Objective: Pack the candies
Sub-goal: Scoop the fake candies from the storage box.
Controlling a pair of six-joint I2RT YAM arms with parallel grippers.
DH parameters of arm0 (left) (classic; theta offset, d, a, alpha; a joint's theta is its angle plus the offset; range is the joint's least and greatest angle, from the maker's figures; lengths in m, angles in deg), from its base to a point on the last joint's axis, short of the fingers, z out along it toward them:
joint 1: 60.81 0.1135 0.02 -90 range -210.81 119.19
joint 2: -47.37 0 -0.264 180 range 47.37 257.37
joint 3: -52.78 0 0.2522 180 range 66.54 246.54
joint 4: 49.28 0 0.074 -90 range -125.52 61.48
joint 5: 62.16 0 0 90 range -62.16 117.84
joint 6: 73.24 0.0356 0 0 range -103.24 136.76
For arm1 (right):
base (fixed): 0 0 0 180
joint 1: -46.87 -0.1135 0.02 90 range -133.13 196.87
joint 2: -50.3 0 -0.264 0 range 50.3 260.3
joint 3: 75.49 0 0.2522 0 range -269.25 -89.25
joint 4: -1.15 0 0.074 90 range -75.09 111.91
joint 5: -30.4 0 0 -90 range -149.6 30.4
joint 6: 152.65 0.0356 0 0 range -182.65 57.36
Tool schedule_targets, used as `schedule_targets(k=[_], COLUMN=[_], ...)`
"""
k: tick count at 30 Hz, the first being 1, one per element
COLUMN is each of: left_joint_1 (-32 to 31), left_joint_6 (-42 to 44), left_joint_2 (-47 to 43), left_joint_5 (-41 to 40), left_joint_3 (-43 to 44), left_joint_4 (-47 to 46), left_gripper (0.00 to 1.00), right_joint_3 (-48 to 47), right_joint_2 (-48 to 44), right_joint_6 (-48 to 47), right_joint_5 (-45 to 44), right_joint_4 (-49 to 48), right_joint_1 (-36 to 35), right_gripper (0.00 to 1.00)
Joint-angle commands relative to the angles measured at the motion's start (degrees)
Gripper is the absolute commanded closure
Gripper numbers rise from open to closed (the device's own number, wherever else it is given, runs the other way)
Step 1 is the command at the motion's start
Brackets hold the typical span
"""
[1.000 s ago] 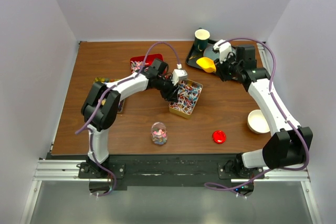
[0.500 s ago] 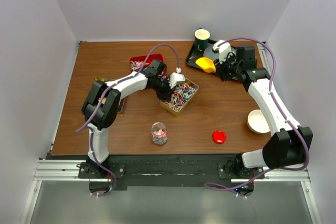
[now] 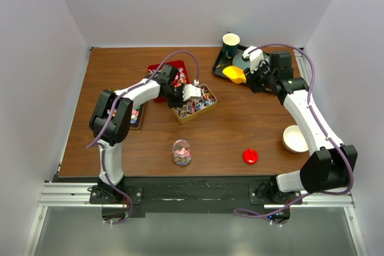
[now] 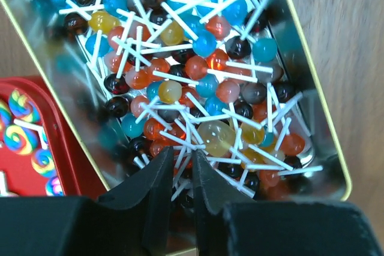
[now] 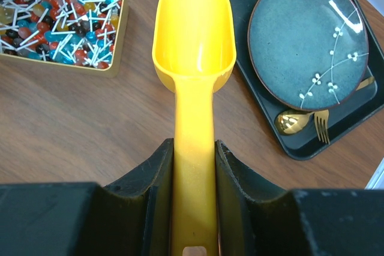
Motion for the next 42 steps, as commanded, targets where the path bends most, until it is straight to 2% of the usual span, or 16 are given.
schedule_targets(k=[1,2,6,8,14,19,26,30,35,40,42], left_joint_1=[1.11,1.8,3.13,3.65,3.04,0.94,-2.05,-3.37,-6.18,-7.24,-8.12], left_joint_6=[14.76,18.96,22.79,18.34,6.73,-1.64,-13.32,-15.44,-16.41,-14.66,-12.12], left_joint_2=[-1.68,-2.12,-3.09,-3.7,-3.44,-3.88,-4.15,-4.06,-3.01,-2.91,-3.09], left_joint_5=[0.56,2.04,5.03,9.41,19.61,21.31,20.86,20.96,14.81,14.1,13.58], left_joint_3=[-2.84,-3.46,-3.74,-1.63,8.74,6.38,1.11,-0.21,-1.27,-1.79,-2.32], left_joint_4=[-0.61,-0.34,1.06,2.03,10.99,10.91,4.06,1.77,-0.51,-1.74,-1.66], left_gripper=[0.74,0.74,0.7,0.64,0.6,0.58,0.55,0.55,0.62,0.78,0.8], right_joint_3=[0.15,0.24,0.77,0.77,0.59,0.15,-0.29,0.41,0.77,0.77,0.77], right_joint_2=[-1.06,-1.15,-1.32,-1.33,-0.8,0.08,0.52,0.08,-0.18,-0.36,-0.36], right_joint_6=[-0.89,-0.98,-1.07,-1.07,-1.07,-0.72,-0.89,-0.89,-0.72,-0.72,-0.63], right_joint_5=[1.36,1.45,1.45,1.36,1.36,1.8,1.45,1.36,1.63,1.54,1.45], right_joint_4=[-1.06,-0.97,-0.97,-0.88,-1.15,-1.41,-1.41,-1.32,-1.5,-1.5,-1.5], right_joint_1=[0.2,0.2,0.29,0.2,0.2,0.2,0.29,0.2,0.2,0.29,0.2], right_gripper=[1.0,1.0,1.0,1.0,1.0,1.0,1.0,1.0,1.0,1.0,1.0])
